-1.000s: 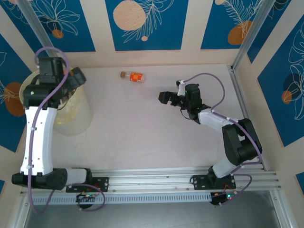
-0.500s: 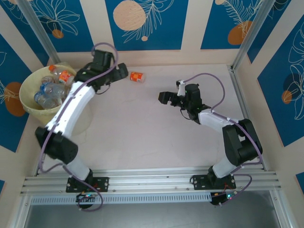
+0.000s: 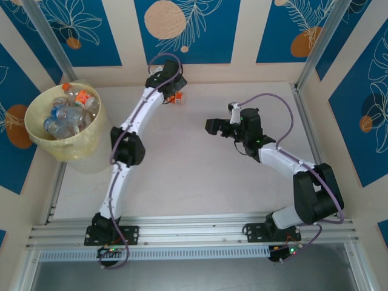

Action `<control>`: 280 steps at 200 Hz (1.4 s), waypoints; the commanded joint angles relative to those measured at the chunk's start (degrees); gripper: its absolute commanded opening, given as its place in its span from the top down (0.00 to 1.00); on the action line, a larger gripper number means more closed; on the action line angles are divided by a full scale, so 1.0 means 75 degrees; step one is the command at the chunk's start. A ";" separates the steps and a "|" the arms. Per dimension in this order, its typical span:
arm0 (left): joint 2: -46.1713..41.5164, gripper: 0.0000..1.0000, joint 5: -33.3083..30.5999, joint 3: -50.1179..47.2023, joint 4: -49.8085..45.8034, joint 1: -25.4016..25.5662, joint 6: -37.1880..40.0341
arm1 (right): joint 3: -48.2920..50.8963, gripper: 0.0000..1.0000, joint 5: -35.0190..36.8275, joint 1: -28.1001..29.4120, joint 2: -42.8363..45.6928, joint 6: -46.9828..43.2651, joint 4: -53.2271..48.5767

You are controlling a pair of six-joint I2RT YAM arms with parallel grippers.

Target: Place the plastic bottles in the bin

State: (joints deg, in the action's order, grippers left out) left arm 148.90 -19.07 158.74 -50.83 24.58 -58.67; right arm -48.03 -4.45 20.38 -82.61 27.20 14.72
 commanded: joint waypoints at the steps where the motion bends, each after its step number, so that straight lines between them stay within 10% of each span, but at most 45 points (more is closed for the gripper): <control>1: 0.1538 0.00 -0.0523 0.2937 -0.1997 0.0074 -0.0849 | 0.0082 0.00 0.0161 -0.0041 0.0222 -0.0336 -0.0328; 122: 0.2990 0.00 0.0490 0.2428 0.0716 -0.0247 -0.0749 | -0.0073 0.00 0.0209 -0.0090 -0.0222 -0.0333 -0.0615; 206: 0.2581 0.03 0.0802 0.2972 -0.2342 -0.0414 0.1308 | -0.0604 0.00 -0.0052 -0.0064 -0.0835 -0.0372 -0.0627; 280: 0.2426 0.03 0.1231 0.2976 -0.1527 -0.0857 0.3743 | -0.0564 0.00 0.0073 -0.0031 -0.0764 -0.0335 -0.0685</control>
State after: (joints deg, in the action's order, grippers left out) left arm 169.62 -12.71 177.62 -62.76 21.04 -37.93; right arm -51.18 -3.44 20.01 -88.42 25.21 10.17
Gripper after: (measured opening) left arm 0.965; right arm 0.995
